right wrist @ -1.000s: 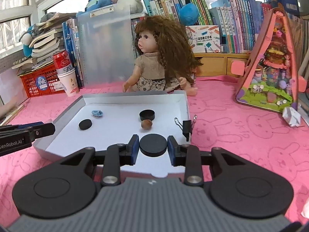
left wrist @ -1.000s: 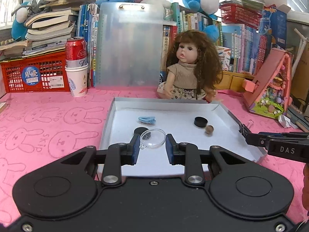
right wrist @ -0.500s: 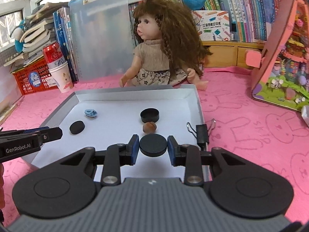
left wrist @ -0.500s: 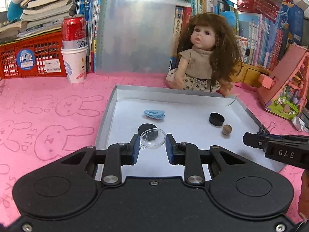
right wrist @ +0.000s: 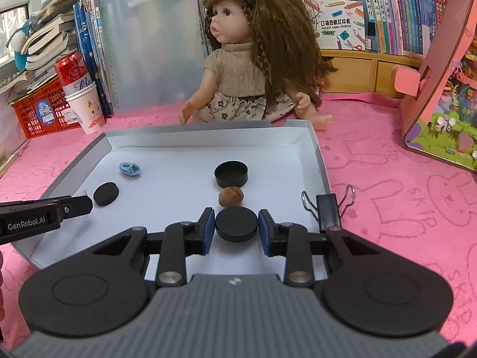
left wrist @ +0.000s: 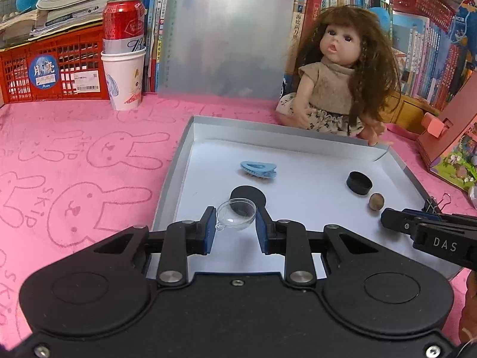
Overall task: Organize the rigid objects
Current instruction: 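Carry the clear cup and black disc over the white tray, then lower both held objects into the tray and open both grippers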
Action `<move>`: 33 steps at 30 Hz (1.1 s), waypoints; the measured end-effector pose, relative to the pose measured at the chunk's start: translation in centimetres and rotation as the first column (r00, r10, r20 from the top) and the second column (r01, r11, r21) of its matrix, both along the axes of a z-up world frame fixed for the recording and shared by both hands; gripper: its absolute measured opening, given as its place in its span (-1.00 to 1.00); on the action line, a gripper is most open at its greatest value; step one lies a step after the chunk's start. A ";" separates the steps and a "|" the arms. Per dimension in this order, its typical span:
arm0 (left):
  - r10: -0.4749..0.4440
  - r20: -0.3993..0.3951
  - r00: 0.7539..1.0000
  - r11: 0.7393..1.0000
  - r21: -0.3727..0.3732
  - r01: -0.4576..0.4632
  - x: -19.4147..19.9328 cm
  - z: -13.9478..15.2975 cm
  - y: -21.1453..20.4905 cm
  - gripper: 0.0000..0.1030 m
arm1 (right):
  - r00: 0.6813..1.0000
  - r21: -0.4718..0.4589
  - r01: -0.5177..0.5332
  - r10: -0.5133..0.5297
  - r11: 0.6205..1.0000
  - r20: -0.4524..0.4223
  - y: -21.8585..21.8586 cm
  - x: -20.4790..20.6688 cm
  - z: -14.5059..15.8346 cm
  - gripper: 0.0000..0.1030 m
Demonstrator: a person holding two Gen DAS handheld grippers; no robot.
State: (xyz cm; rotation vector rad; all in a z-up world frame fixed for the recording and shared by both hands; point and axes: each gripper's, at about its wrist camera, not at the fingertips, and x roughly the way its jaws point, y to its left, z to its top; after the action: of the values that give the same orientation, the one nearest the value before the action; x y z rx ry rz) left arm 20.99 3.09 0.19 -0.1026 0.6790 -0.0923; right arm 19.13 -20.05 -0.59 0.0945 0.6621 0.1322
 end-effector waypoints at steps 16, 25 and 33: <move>-0.009 0.018 1.000 0.999 0.049 0.008 0.0 -0.3 -0.4 -0.48 | 1.000 -0.009 0.002 -0.002 1.000 -0.004 0.0 0.3 -0.3 -0.30; -0.010 0.035 0.999 0.997 0.078 0.007 -0.4 -0.2 -0.7 -0.41 | 1.000 0.002 -0.017 0.017 1.000 0.009 -0.1 0.2 -0.2 -0.11; -0.024 0.056 0.998 0.997 0.077 0.020 -1.2 0.6 -1.0 0.09 | 0.998 -0.009 -0.038 0.038 0.999 0.042 -0.1 -0.6 0.5 0.18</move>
State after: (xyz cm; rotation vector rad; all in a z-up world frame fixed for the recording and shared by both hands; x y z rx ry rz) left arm 19.82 2.14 0.79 -0.0190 0.6257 -0.0900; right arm 18.53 -20.15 -0.06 0.0710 0.6220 0.1675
